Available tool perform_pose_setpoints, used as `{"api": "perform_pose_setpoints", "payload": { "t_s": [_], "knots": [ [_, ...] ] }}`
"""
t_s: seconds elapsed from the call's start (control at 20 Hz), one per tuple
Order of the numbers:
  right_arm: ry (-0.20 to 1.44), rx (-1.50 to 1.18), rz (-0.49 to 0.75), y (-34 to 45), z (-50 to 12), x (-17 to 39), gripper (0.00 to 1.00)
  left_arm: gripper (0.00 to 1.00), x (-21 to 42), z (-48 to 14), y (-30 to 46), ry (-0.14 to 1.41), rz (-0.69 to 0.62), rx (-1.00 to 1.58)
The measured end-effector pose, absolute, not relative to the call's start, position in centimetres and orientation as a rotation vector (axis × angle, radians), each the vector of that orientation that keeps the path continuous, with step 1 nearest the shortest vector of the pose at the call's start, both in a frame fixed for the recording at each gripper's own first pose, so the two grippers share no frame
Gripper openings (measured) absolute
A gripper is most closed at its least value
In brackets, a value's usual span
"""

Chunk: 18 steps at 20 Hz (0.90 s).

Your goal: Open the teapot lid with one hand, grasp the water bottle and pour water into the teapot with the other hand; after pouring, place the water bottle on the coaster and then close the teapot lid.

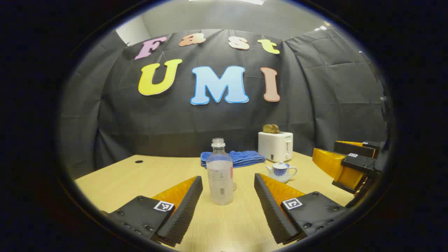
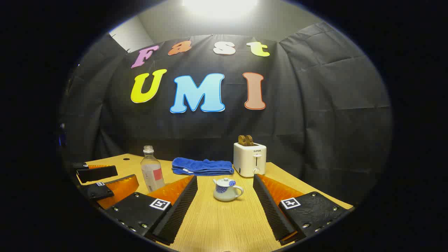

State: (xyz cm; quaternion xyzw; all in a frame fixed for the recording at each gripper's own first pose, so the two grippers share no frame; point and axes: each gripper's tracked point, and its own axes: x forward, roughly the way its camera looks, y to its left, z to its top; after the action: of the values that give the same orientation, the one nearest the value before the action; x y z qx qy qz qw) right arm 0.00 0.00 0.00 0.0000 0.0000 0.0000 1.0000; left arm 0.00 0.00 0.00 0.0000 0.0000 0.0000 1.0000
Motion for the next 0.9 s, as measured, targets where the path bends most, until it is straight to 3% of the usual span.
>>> {"api": "perform_pose_setpoints", "payload": {
  "t_s": [0.35,0.9],
  "knots": [
    [-0.046,-0.08,0.003,0.3,0.6,-3.0,0.98,1.0,-2.6,0.7,-0.5,-0.015,0.01,0.001],
    [0.0,-0.005,-0.007,-0.3,-0.8,-2.3,0.98,1.0,-2.4,0.2,-0.7,0.003,0.022,0.004]
  ]
}}
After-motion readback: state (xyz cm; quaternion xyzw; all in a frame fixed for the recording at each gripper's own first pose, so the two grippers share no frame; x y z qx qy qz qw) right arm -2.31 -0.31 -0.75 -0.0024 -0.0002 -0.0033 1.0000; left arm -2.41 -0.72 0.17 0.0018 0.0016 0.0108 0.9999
